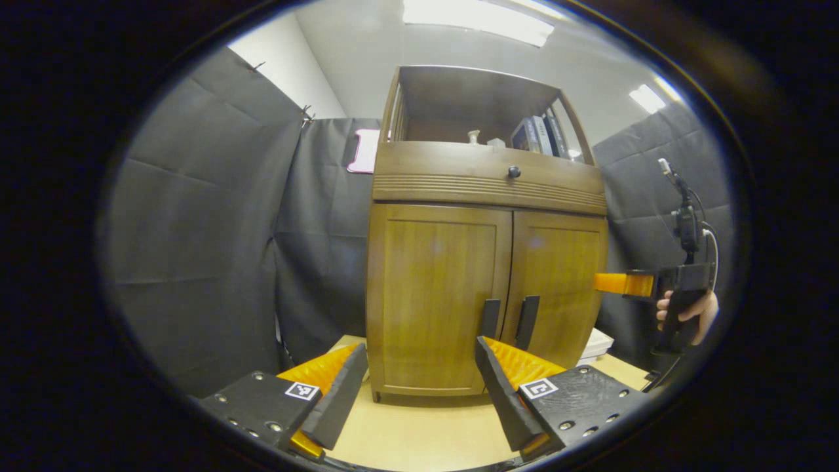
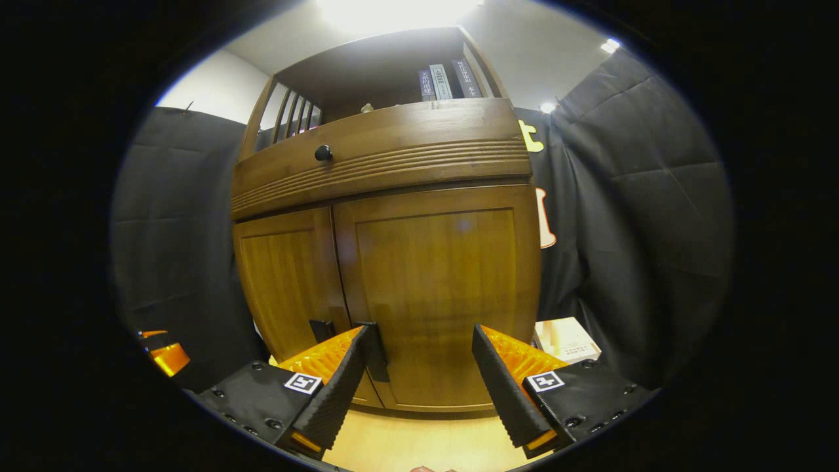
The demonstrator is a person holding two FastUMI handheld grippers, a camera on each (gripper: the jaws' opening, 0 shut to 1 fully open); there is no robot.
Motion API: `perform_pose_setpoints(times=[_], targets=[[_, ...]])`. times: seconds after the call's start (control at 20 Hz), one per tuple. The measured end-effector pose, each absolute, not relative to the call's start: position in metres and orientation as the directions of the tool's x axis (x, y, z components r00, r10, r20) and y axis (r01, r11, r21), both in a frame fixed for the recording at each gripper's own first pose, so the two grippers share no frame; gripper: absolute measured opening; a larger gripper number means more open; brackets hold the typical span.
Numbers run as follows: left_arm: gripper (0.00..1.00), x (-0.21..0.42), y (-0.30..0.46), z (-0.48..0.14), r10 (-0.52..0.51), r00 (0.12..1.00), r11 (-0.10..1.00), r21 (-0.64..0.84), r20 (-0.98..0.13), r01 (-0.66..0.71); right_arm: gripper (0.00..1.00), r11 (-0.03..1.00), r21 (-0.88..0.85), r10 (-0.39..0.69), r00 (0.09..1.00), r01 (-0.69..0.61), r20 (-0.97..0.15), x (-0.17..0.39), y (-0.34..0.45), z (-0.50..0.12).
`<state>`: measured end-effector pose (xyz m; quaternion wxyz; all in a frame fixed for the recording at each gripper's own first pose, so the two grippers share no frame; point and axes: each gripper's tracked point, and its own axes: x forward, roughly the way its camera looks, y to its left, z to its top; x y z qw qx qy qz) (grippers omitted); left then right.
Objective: Open the right door of the double-door shoe cabinet with the right hand, and open the left door with the left hand.
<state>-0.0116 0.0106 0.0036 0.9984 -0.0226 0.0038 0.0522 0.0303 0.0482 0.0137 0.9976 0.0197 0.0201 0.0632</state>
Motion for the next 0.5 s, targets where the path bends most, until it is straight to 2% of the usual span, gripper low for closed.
perform_pose_setpoints(times=[0.05,0.1,0.15,0.2,0.25,0.3,0.35,0.45,0.5], targets=[[0.95,-0.012,0.011,0.002,0.111,0.994,0.993,-0.044,-0.017,-0.111,0.93,0.991,0.045,0.132,0.991,-0.13,-0.031,0.036,0.052,0.017],[0.95,-0.012,0.01,0.002,0.115,0.993,0.992,-0.047,-0.023,-0.116,0.98,0.989,0.044,0.14,0.99,-0.139,-0.027,0.041,0.057,0.016],[0.95,-0.013,0.01,0.001,0.118,0.993,0.992,-0.051,-0.032,-0.119,0.92,0.988,0.042,0.149,0.989,-0.148,-0.025,0.048,0.062,0.017],[0.95,-0.015,0.012,0.002,0.128,0.991,0.99,-0.055,-0.037,-0.13,0.98,0.987,0.043,0.158,0.987,-0.157,-0.025,0.053,0.068,0.018],[0.95,-0.014,0.015,0.004,0.147,0.989,0.987,-0.06,-0.028,-0.149,0.92,0.985,0.043,0.167,0.986,-0.166,-0.024,0.058,0.074,0.017],[0.95,-0.015,0.015,0.004,0.161,0.987,0.984,-0.07,-0.02,-0.162,0.92,0.984,0.045,0.174,0.985,-0.173,-0.02,0.065,0.079,0.016],[0.95,-0.014,0.016,0.005,0.168,0.986,0.982,-0.08,-0.017,-0.169,0.98,0.982,0.046,0.183,0.983,-0.182,-0.019,0.071,0.085,0.017],[0.95,-0.015,0.016,0.002,0.184,0.983,0.979,-0.086,-0.027,-0.185,0.98,0.979,0.035,0.2,0.98,-0.199,-0.019,0.082,0.097,0.015],[0.95,-0.015,0.018,0.001,0.193,0.981,0.977,-0.085,-0.035,-0.195,0.92,0.978,0.026,0.207,0.978,-0.206,-0.026,0.087,0.103,0.012]])
